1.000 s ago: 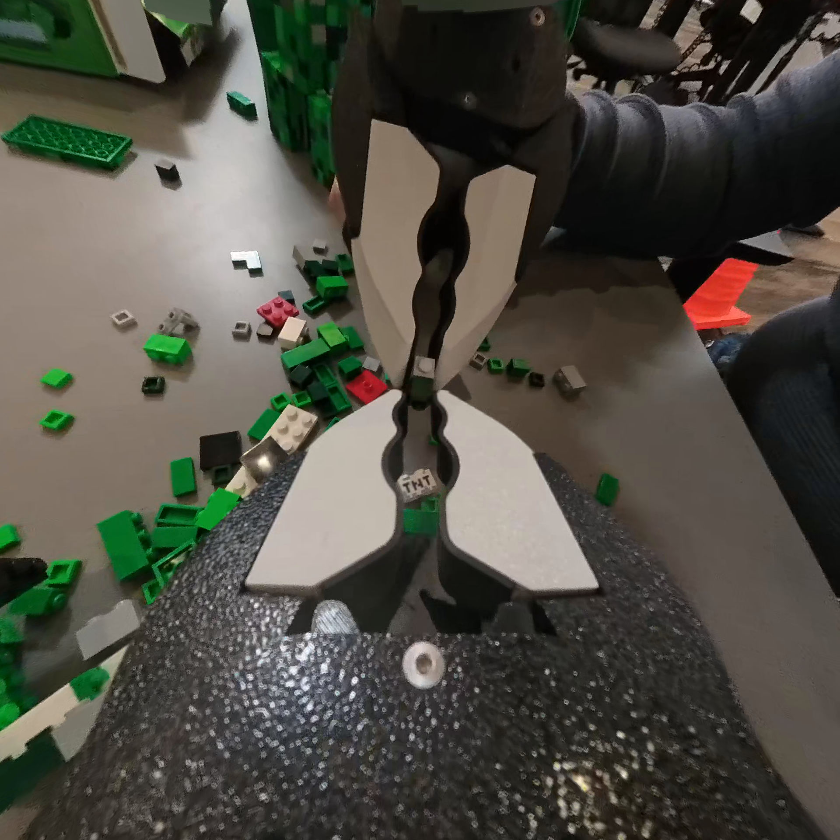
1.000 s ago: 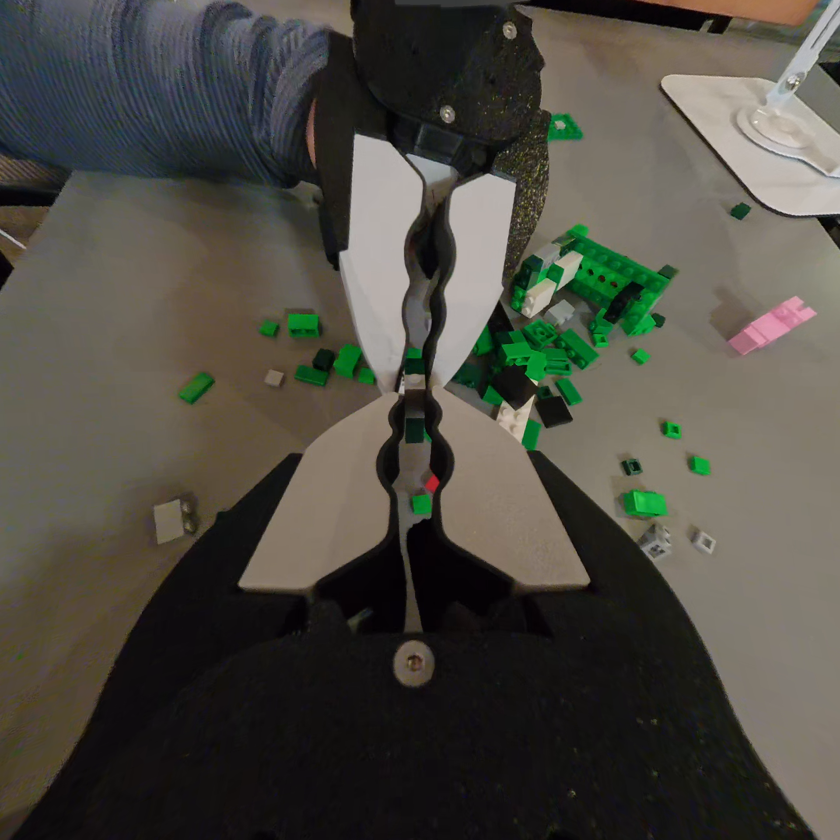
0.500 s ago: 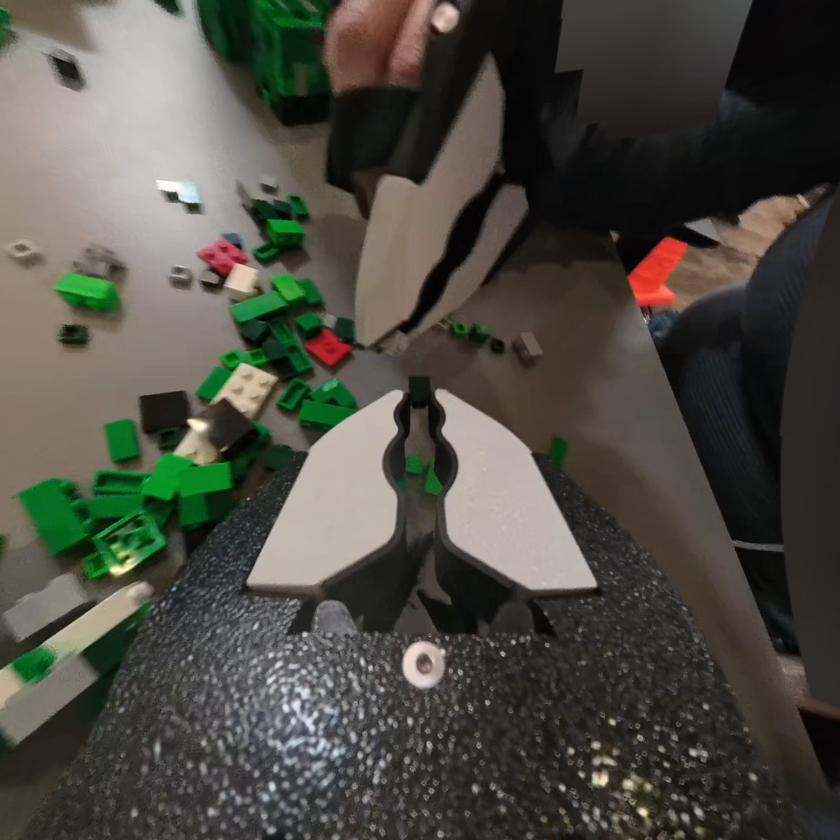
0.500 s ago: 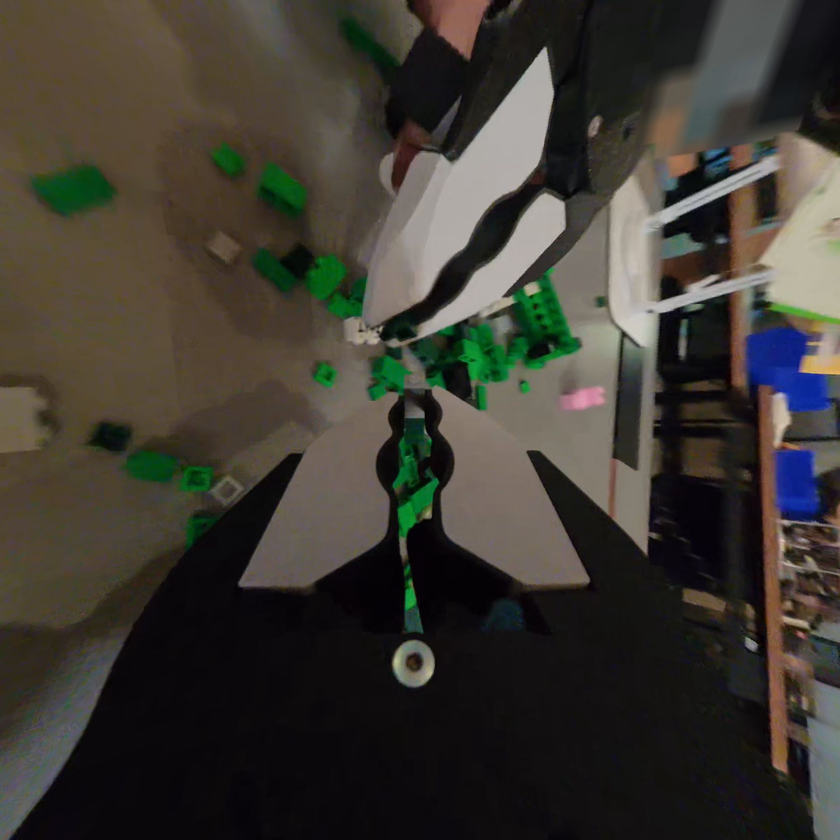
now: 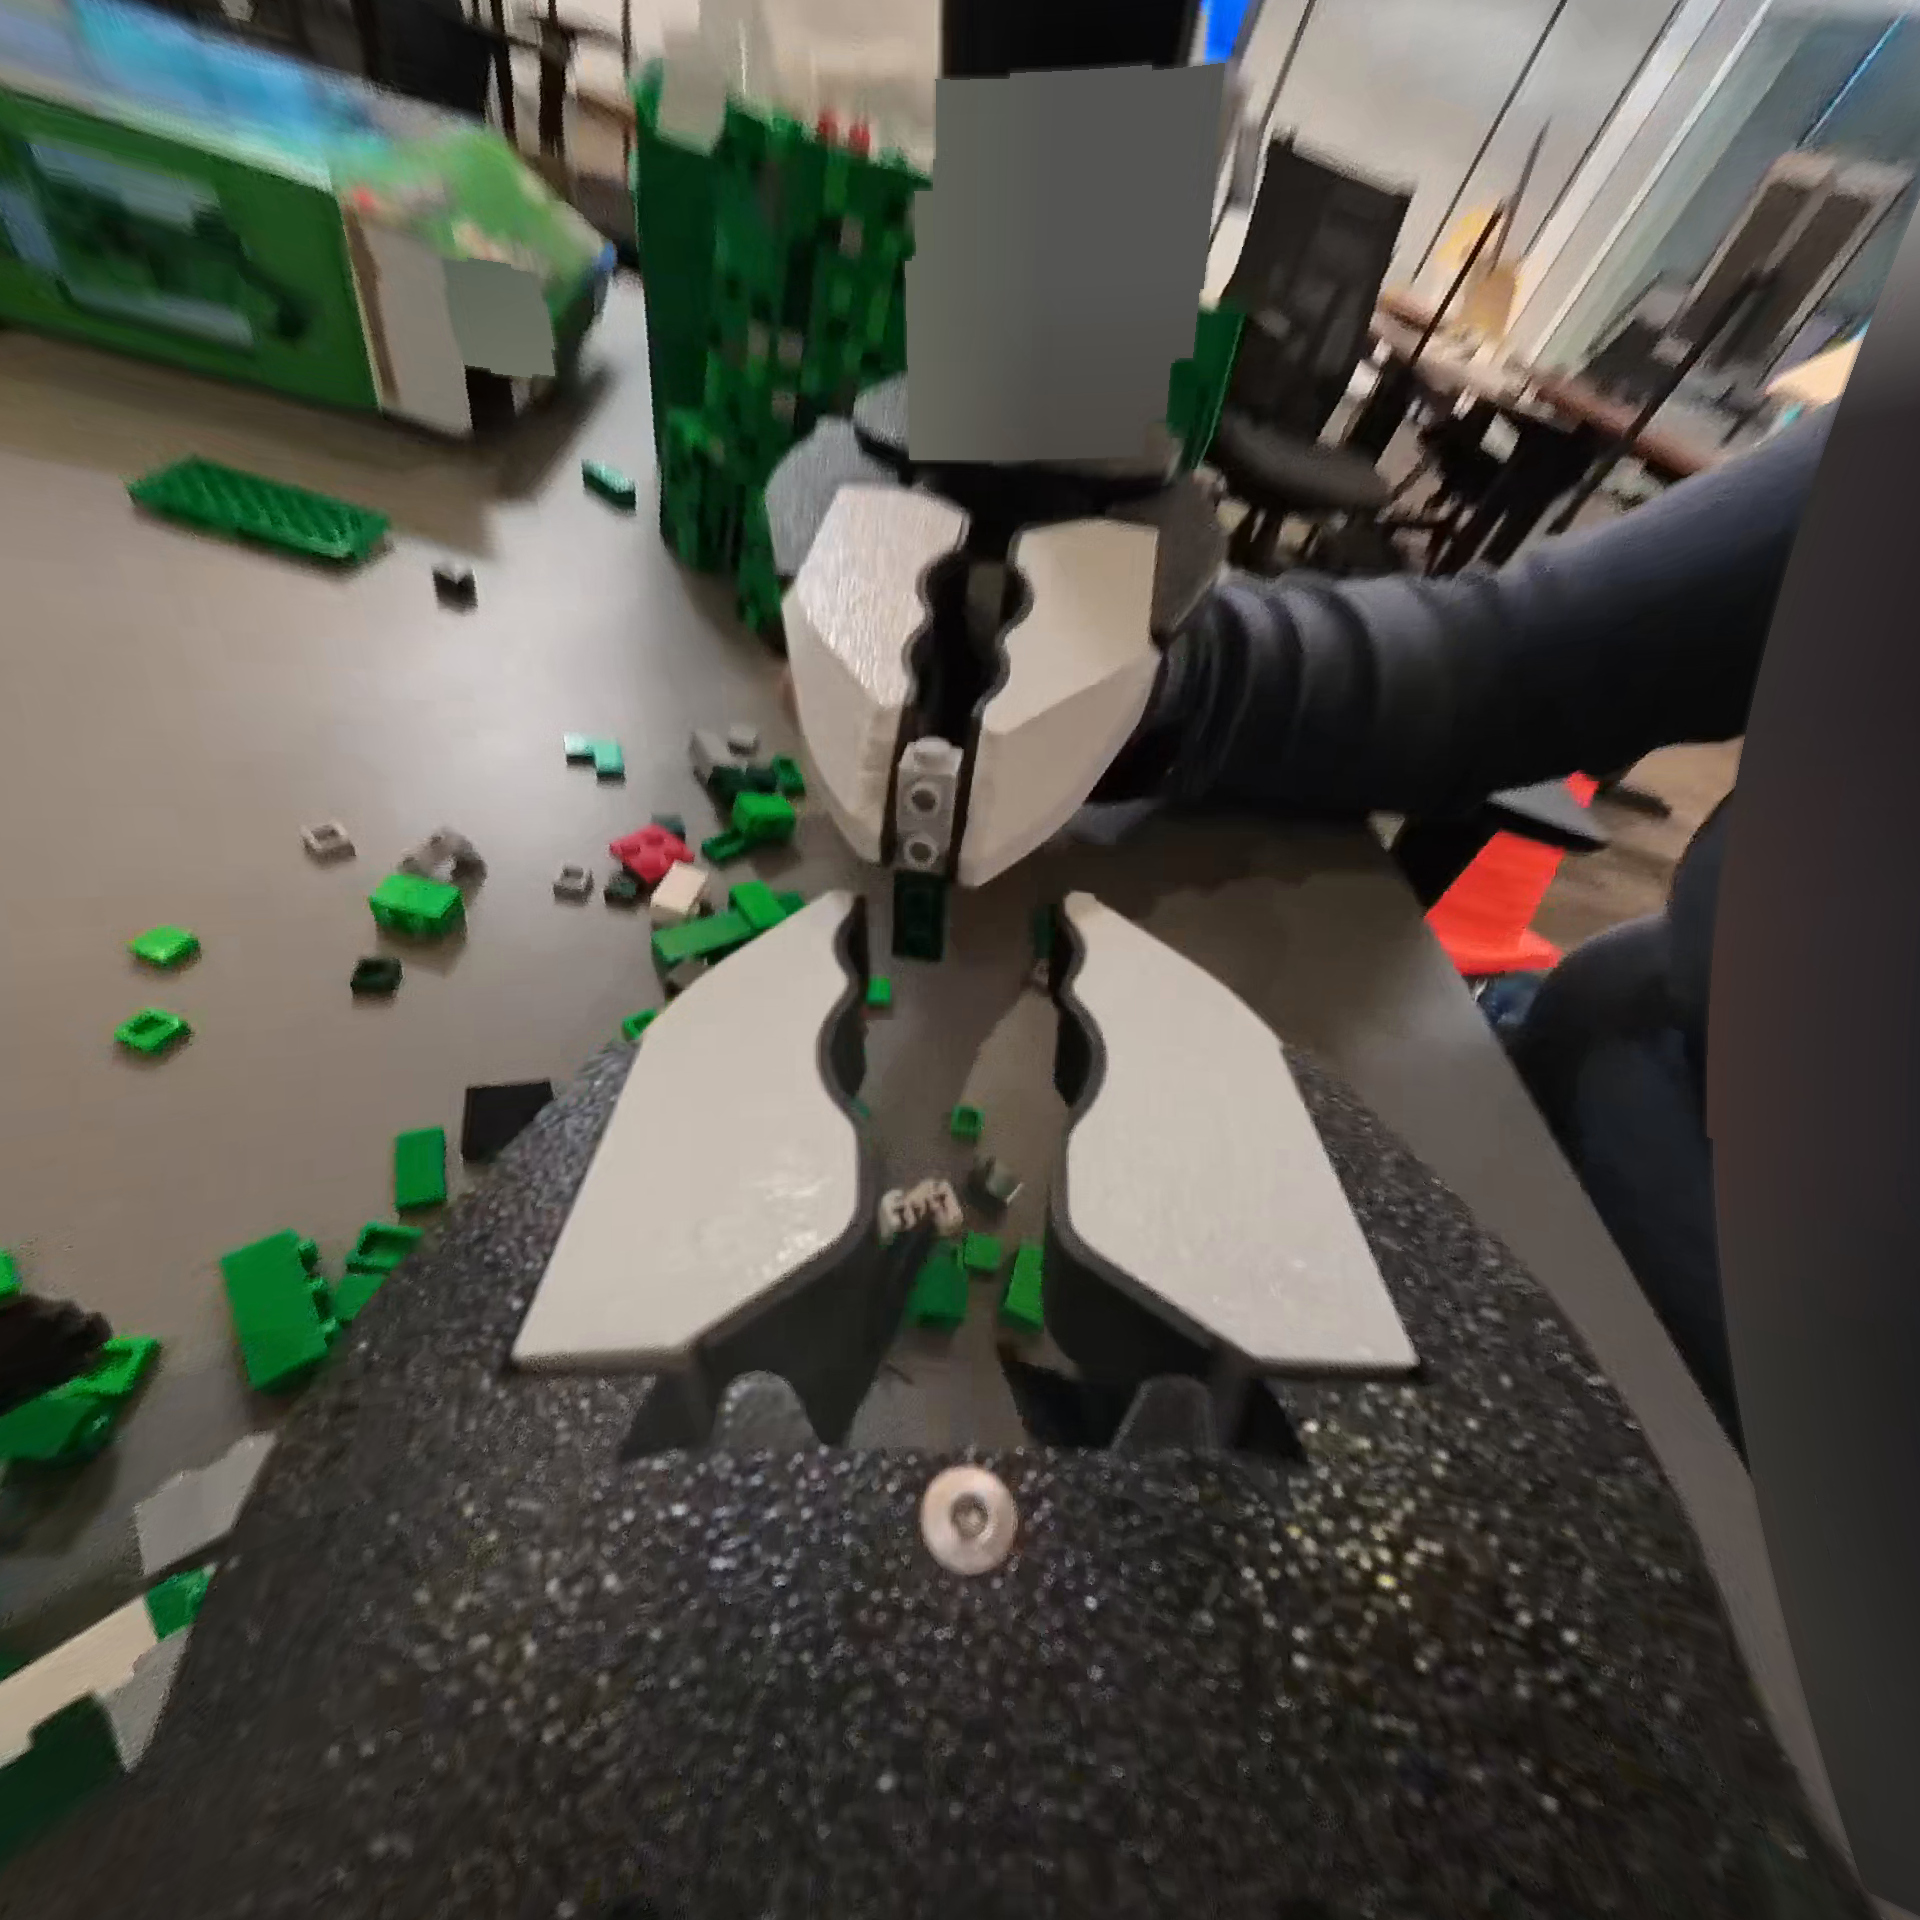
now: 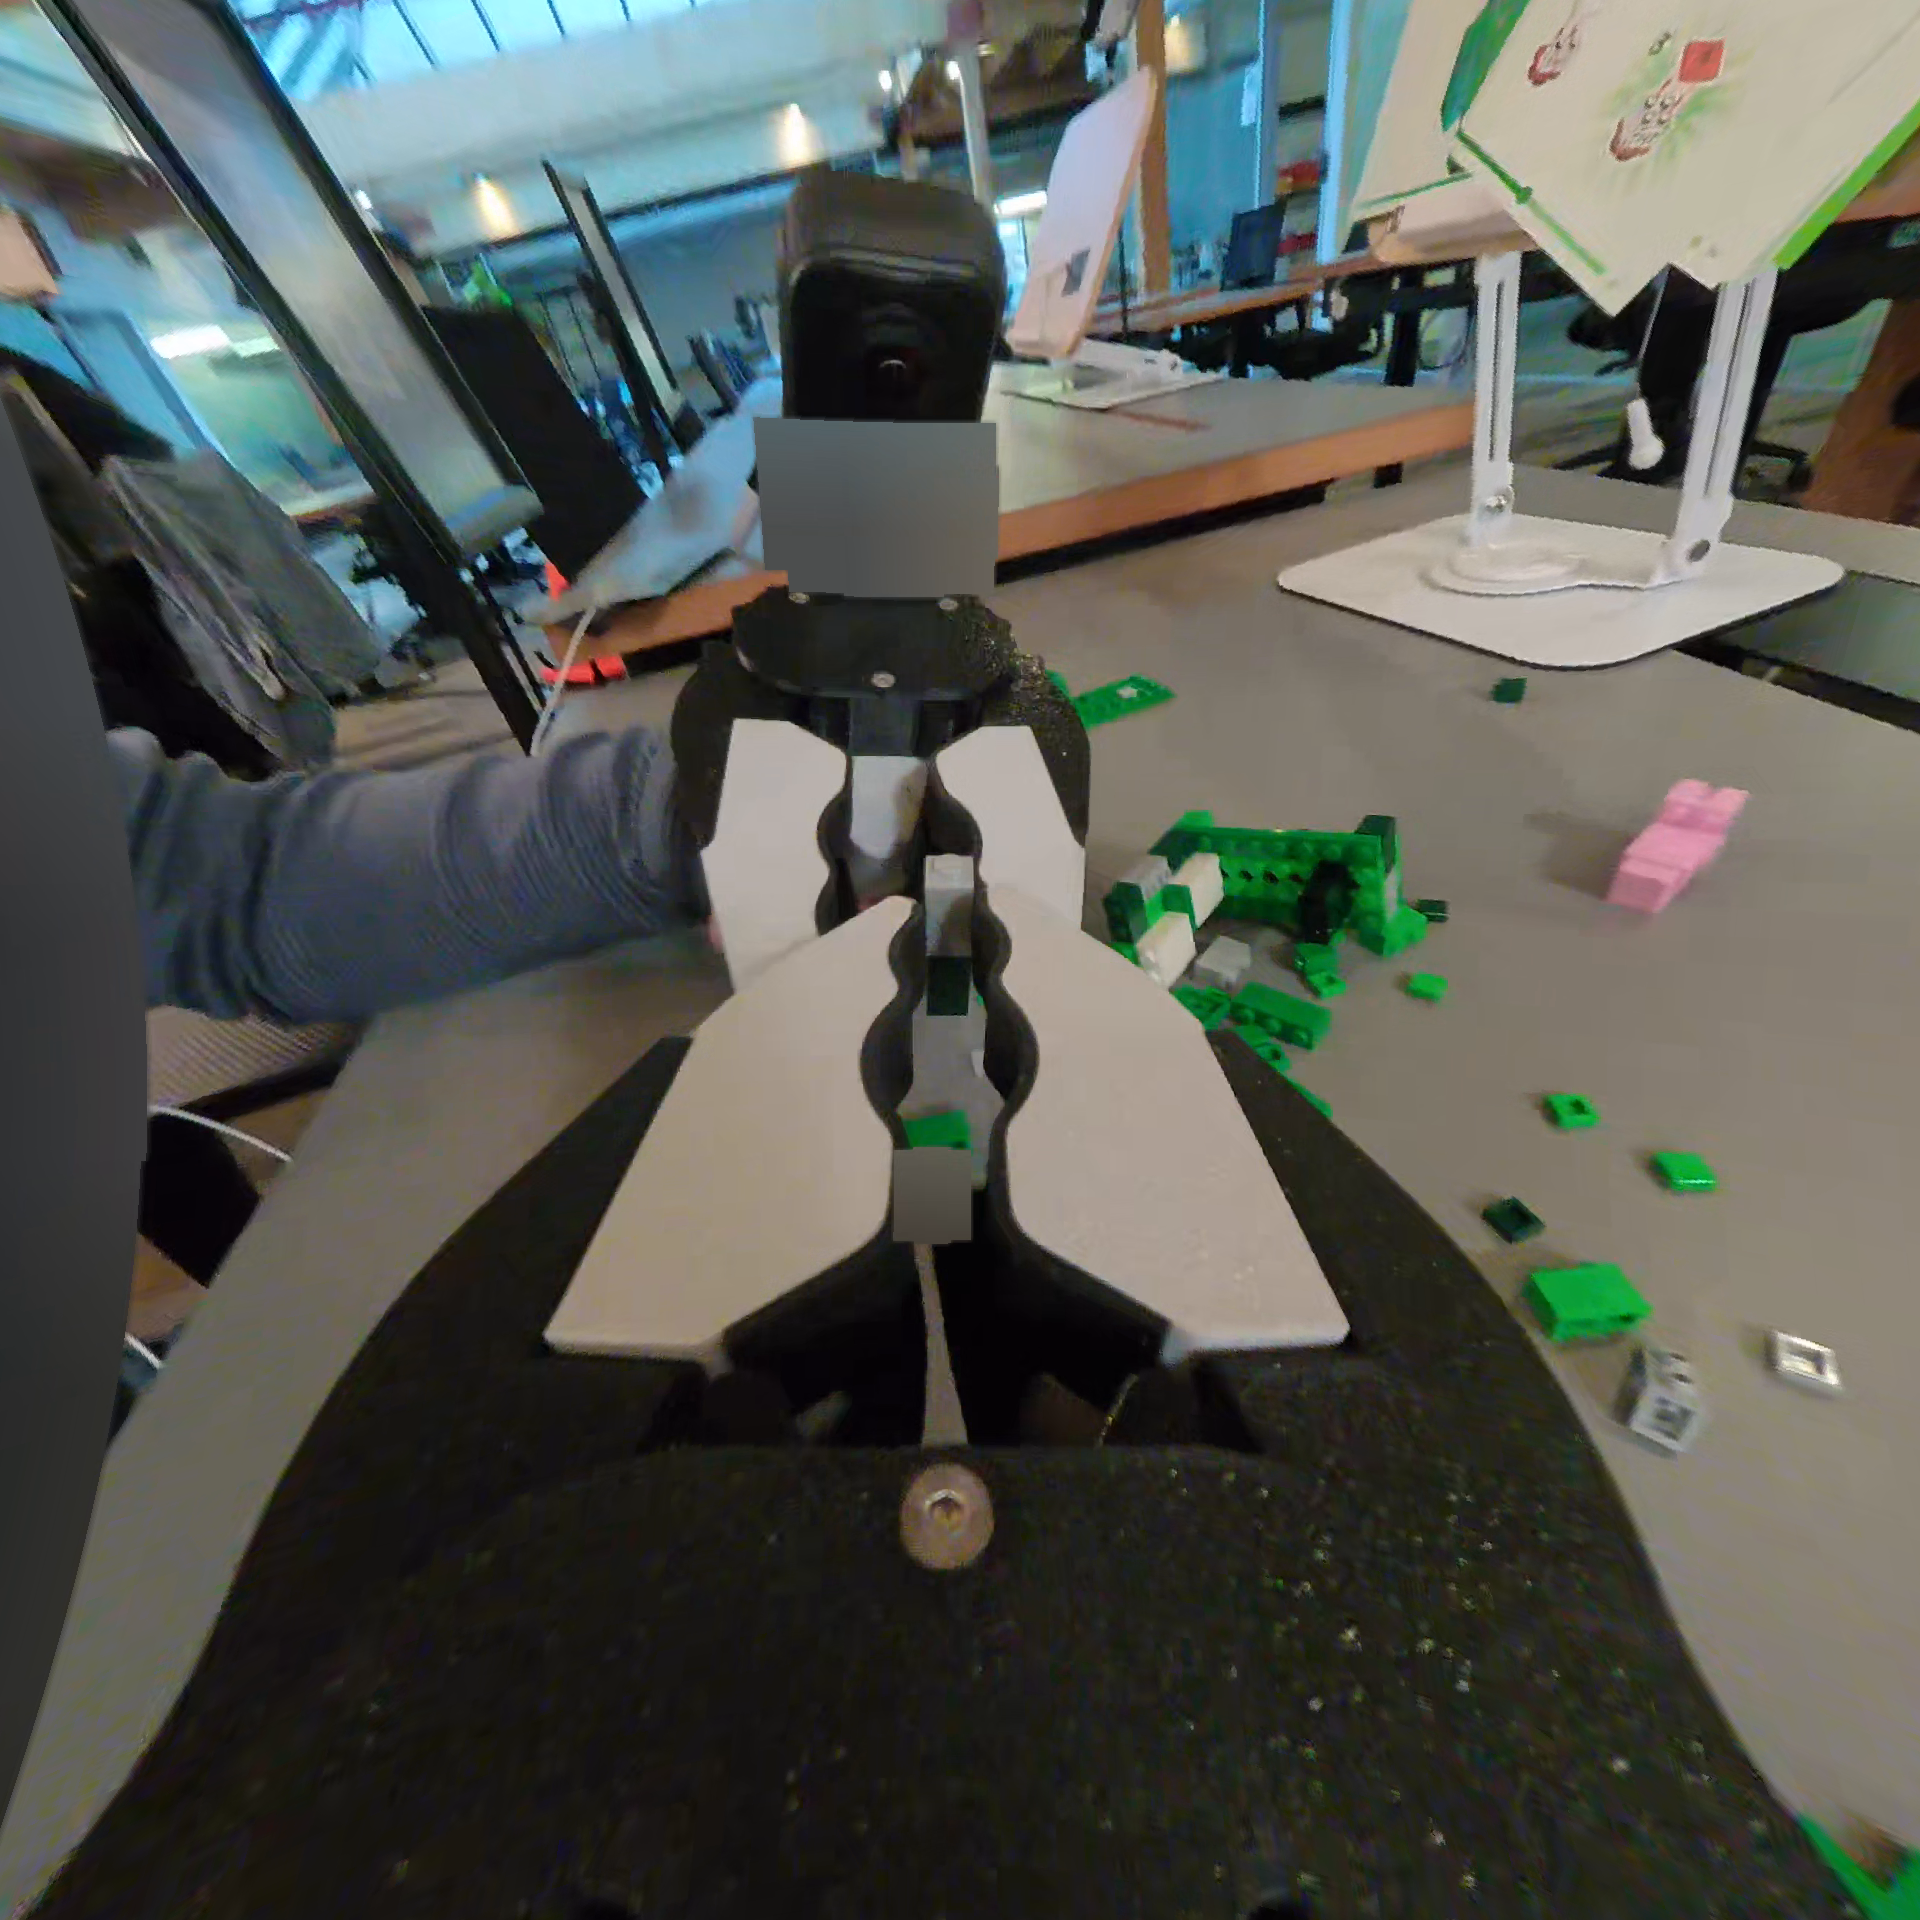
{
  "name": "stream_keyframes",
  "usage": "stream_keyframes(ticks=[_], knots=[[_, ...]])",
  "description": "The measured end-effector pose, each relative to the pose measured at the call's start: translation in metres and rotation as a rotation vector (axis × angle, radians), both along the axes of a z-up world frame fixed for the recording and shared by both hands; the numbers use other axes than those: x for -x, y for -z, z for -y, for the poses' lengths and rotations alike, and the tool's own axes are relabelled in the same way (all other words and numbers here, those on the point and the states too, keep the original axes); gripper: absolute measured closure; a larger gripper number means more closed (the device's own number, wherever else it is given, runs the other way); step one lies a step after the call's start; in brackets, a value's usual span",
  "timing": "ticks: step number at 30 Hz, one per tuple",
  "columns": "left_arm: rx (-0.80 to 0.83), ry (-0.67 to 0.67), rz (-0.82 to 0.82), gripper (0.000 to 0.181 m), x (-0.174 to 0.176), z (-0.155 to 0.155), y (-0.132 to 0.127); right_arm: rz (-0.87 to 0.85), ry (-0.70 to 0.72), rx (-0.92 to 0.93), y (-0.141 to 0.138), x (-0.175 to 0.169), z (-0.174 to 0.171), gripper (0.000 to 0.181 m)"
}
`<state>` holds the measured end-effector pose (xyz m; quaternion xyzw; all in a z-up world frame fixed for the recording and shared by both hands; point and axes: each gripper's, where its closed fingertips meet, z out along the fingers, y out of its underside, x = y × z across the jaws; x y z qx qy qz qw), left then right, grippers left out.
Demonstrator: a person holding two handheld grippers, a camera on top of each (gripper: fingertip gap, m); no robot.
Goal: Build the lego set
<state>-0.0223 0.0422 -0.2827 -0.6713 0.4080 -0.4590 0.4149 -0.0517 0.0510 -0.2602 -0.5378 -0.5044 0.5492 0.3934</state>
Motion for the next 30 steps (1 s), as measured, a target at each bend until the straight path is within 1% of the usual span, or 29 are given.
stream_keyframes(ticks=[2, 3, 5, 7, 8, 9, 10, 11, 13, 15, 16, 18, 19, 20, 21, 23, 25, 26, 28, 29, 30], knots=[[-0.026, -0.008, 0.044, 0.170, 0.002, -0.001, -0.008, -0.034, -0.029, 0.043, -0.005, 0.000, 0.004, 0.174], [-0.045, -0.020, 0.040, 0.173, 0.003, -0.002, -0.009, -0.046, -0.036, 0.070, -0.006, 0.001, 0.005, 0.174], [-0.075, -0.041, 0.020, 0.173, 0.004, -0.004, -0.009, -0.063, -0.028, 0.084, -0.008, 0.001, 0.004, 0.174], [-0.063, -0.031, -0.017, 0.173, 0.004, -0.002, -0.007, -0.080, -0.020, 0.102, -0.010, 0.001, 0.003, 0.162], [-0.060, -0.030, -0.025, 0.173, 0.004, -0.001, -0.006, -0.081, -0.031, 0.108, -0.011, 0.001, 0.004, 0.162], [-0.056, -0.026, -0.027, 0.173, 0.003, -0.001, -0.005, -0.074, -0.040, 0.105, -0.010, 0.001, 0.004, 0.172], [-0.061, -0.018, -0.035, 0.173, 0.003, 0.000, -0.004, -0.066, -0.047, 0.096, -0.010, 0.000, 0.006, 0.173], [-0.100, -0.023, -0.052, 0.173, 0.004, 0.000, -0.004, -0.050, -0.049, 0.103, -0.010, 0.001, 0.006, 0.174], [-0.223, -0.033, -0.103, 0.173, 0.006, 0.000, -0.006, -0.040, -0.077, 0.189, -0.013, 0.001, 0.008, 0.173], [-0.350, -0.090, -0.243, 0.173, 0.015, -0.007, 0.000, -0.083, -0.103, 0.350, -0.021, -0.001, 0.005, 0.173], [-0.390, -0.118, -0.300, 0.173, 0.021, -0.011, 0.002, -0.090, -0.087, 0.400, -0.021, -0.003, -0.001, 0.173], [-0.374, -0.157, -0.361, 0.174, 0.031, -0.015, 0.006, -0.072, -0.018, 0.439, -0.016, -0.008, -0.018, 0.173], [-0.329, -0.177, -0.382, 0.174, 0.036, -0.017, 0.009, -0.024, 0.041, 0.416, -0.008, -0.011, -0.027, 0.173], [-0.274, -0.199, -0.412, 0.174, 0.042, -0.019, 0.013, 0.049, 0.103, 0.341, 0.002, -0.015, -0.036, 0.173], [-0.226, -0.214, -0.451, 0.174, 0.048, -0.020, 0.019, 0.146, 0.168, 0.231, 0.014, -0.020, -0.044, 0.174], [-0.155, -0.230, -0.540, 0.165, 0.060, -0.021, 0.033, 0.319, 0.239, 0.020, 0.031, -0.029, -0.052, 0.174], [-0.108, -0.269, -0.602, 0.156, 0.068, -0.025, 0.045, 0.424, 0.230, -0.097, 0.041, -0.032, -0.048, 0.172], [-0.084, -0.264, -0.605, 0.152, 0.067, -0.025, 0.049, 0.473, 0.217, -0.138, 0.046, -0.034, -0.046, 0.165], [-0.096, -0.260, -0.596, 0.143, 0.064, -0.026, 0.051, 0.560, 0.168, -0.213, 0.059, -0.036, -0.040, 0.148], [-0.107, -0.254, -0.600, 0.138, 0.064, -0.026, 0.051, 0.599, 0.144, -0.252, 0.065, -0.038, -0.037, 0.143], [-0.112, -0.251, -0.598, 0.138, 0.063, -0.025, 0.051, 0.635, 0.137, -0.300, 0.071, -0.041, -0.037, 0.139]])
